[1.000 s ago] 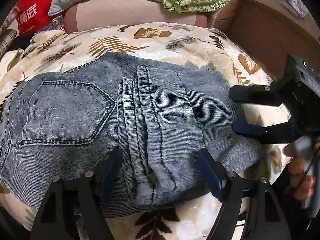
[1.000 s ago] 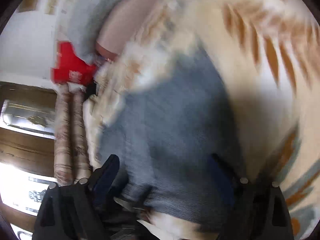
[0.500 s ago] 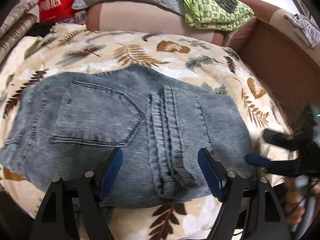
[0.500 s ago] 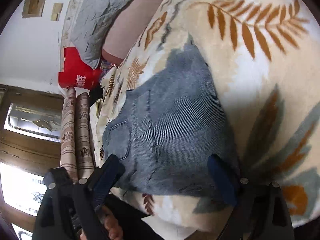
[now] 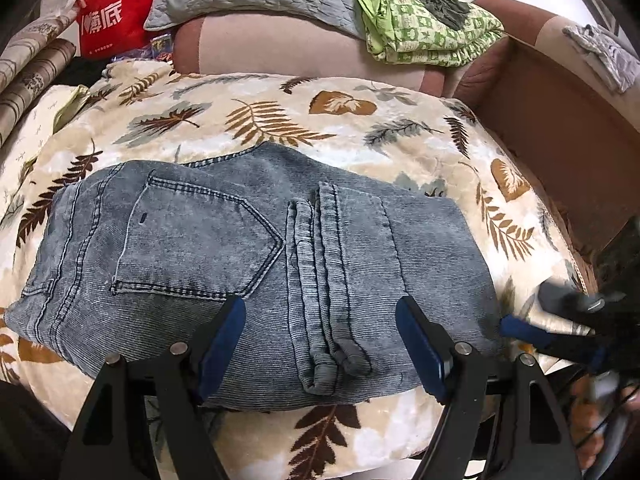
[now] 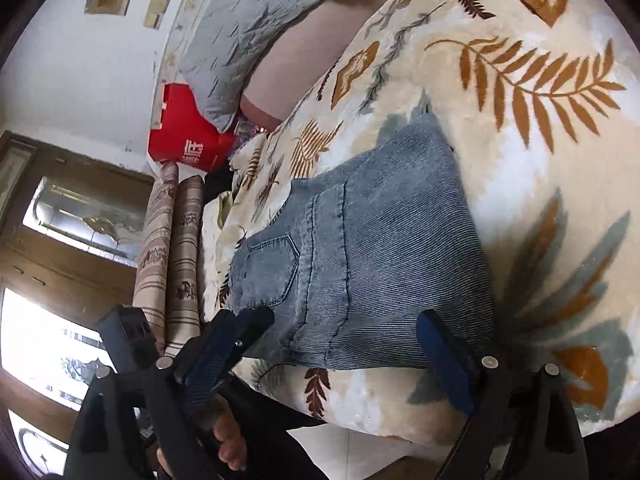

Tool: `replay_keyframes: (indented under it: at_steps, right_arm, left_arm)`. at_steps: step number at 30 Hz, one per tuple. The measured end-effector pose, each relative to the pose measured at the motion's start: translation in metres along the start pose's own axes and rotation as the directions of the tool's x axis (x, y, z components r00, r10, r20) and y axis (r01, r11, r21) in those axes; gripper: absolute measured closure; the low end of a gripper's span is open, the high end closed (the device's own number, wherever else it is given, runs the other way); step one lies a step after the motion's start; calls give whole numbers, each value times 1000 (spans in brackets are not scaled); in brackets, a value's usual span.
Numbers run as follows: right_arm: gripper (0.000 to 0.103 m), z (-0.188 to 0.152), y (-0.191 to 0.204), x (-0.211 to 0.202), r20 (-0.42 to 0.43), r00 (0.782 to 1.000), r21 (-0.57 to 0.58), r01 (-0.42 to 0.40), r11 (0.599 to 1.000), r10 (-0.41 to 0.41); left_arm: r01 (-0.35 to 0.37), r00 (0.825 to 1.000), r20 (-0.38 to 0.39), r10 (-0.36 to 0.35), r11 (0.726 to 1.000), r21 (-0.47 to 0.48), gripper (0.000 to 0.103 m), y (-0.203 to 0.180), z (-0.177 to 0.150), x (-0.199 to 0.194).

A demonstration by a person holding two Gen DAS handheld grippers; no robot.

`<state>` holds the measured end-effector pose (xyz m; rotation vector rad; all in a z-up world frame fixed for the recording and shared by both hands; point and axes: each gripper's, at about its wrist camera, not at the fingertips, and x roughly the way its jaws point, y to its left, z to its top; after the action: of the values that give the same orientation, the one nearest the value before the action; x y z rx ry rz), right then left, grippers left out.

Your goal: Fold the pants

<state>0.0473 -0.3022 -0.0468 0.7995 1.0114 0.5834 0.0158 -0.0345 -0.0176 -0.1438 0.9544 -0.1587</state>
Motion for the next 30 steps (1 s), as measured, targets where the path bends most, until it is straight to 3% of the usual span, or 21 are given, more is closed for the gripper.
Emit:
replay_keyframes:
  at_steps: [2,5,8,10,14,17,23,25,27,30]
  right_arm:
    - [10,-3,-21,19,-59,997,66,57,996,-53]
    - [10,-1,-20,12,-33,999,89,20,996,-18]
    - [10,10,0,0,-8,999,24,48,999,-47]
    - [10,23,6,-4,-9,1000,19,27,999,-27]
    - [10,55,12,2,3,999,20,39,999,-39]
    - [10,79,12,21,-14,1000,35,10,999,-10]
    - [10,123,-27,78,-54,995,107,87,990,-81]
    - [10,124,-32,77,-38,998,155,61,986,-55]
    - [10,124,-12,69,-50,994,87,103,991,-99]
    - [10,122,5,62,-29,996,20,89,996,-89]
  left_arm:
    - [-2,1000,-5,2,1000,-5,25,2,0,2]
    - [0,1000,-4,0,1000,-13,25,2,-1,2]
    - [27,1000,3,-27,1000,2,25,-6,2,4]
    - [37,999,13,-37,999,25,25,-15,3,7]
    - [25,999,-44,-22,997,78,25,-26,2,31]
    - [-1,993,-121,15,994,113,25,-27,-6,56]
    - [-22,997,-73,35,984,178,21,-34,-13,59]
    - [-7,997,-71,20,984,180,20,-32,-13,58]
    - [4,997,-70,9,984,177,20,-30,-12,57]
    - [12,998,-68,1,983,184,19,-30,-13,57]
